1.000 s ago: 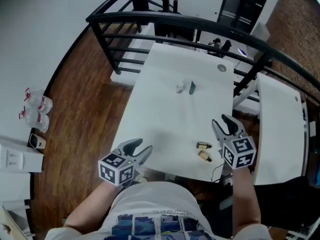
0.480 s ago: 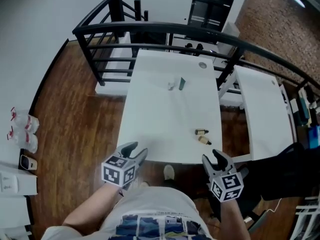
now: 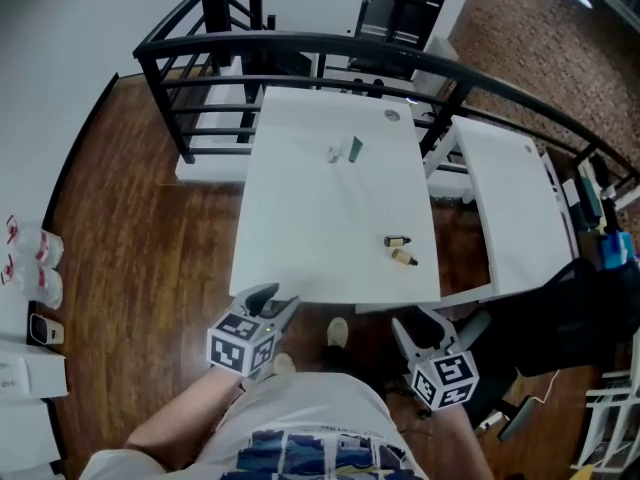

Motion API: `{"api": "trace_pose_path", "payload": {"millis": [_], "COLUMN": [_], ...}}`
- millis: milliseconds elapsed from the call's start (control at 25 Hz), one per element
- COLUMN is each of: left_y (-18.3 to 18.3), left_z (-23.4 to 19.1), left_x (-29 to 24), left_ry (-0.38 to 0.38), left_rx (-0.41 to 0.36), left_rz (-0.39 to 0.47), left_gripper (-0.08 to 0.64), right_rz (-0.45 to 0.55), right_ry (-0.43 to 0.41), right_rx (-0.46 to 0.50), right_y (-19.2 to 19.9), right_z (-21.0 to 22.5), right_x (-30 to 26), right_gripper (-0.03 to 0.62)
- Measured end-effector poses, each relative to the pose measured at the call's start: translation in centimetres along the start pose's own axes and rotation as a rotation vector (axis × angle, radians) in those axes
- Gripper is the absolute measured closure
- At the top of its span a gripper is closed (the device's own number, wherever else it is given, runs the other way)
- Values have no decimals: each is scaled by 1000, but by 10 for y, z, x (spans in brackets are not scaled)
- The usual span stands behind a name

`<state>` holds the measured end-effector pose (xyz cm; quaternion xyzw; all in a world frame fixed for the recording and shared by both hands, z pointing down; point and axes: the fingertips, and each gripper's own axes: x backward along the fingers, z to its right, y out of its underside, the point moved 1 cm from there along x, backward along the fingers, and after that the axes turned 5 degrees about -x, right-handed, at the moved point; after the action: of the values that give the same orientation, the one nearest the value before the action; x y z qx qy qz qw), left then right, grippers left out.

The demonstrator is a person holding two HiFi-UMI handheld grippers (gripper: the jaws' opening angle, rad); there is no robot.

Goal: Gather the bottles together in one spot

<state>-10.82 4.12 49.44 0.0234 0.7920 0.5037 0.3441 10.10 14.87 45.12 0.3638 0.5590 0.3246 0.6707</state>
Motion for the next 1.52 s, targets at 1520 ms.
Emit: {"api": "trace_pose_path", "payload": {"millis": [1520], "left_y": [24], "left_z": [166], "left_x": [-421], "left_ry": [475], "left_rx": [-1223], "left_rz": [-678], "left_gripper": [411], "right_rz": [-56], "right_ry": [35], "right_rx": [-155], "right_y": [10], "right_z": [313], "right_x": [-6], "right_gripper": [388]}}
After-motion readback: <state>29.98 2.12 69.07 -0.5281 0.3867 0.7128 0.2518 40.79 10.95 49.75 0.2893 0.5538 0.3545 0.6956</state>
